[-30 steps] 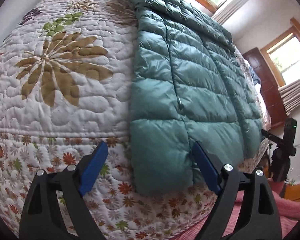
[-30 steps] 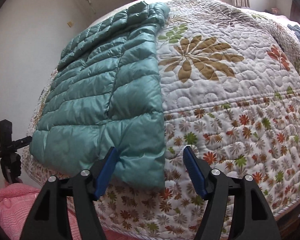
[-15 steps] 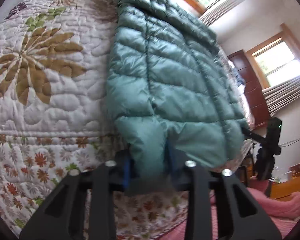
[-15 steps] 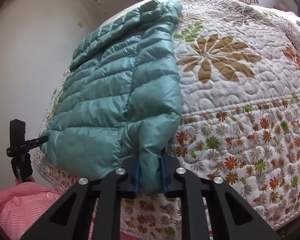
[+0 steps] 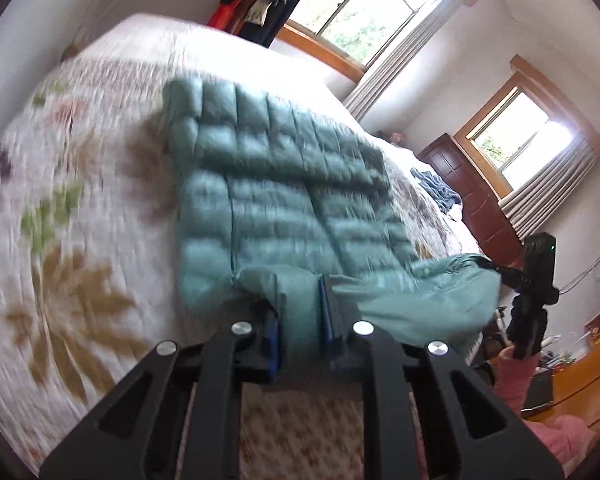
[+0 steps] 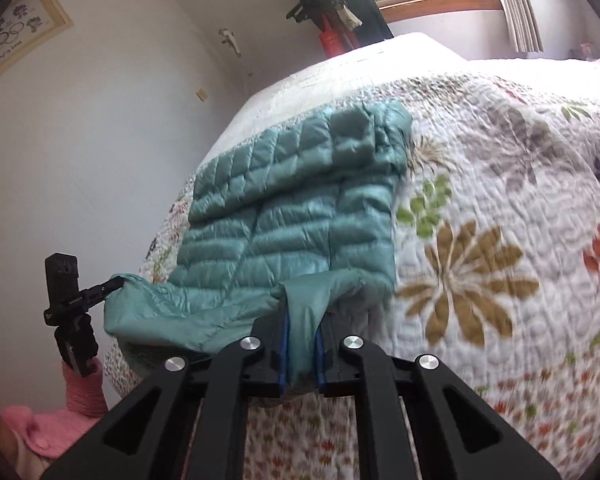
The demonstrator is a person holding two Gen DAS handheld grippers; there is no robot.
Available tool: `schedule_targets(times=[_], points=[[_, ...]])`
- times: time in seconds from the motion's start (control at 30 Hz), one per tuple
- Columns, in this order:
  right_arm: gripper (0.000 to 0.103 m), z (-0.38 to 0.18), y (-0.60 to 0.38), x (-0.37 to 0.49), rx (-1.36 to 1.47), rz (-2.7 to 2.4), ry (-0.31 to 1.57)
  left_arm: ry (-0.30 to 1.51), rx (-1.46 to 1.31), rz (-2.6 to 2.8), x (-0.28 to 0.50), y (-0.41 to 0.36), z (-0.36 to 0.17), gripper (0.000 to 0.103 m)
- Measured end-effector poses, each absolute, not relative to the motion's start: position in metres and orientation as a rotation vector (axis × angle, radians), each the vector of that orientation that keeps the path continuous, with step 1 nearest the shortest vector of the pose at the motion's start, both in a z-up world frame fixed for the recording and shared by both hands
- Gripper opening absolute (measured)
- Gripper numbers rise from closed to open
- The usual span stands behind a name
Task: Fold large clothes
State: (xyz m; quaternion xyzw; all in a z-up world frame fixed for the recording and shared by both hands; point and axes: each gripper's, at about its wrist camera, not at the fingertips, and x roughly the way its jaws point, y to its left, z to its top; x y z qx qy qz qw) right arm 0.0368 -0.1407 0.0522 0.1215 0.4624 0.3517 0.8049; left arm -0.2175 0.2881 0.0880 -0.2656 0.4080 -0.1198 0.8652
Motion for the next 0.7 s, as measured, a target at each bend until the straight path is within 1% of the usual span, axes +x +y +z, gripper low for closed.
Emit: schedule_targets(times=[0.2,0.5,0.57,0.63,0.7], points=[[0.01,0.057,-0.121,0.119,0.307,0.753,1.058,0.838,-0.608,-0.244,-0.146,0.322,0.092,0.02],[0.011,0.022,-0.086,0.223,0.383,0.717,1.178,0.898,-0.746,-0.217,-0.047,0.363,0.054,0.021],[0.012,0.014,-0.081,0.239,0.391,0.704,1.193,0.908,-0.775,-0.208,-0.034,0.37,0.045,0.021],[0.019,0.009,-0.077,0.251,0.403,0.692,1.195,0.903,-0.793,-0.198,-0.023,0.377,0.039,0.022],[0.021,0.006,-0.077,0.259,0.432,0.687,1.175,0.89,-0.823,-0.19,-0.016,0.384,0.035,0.026]])
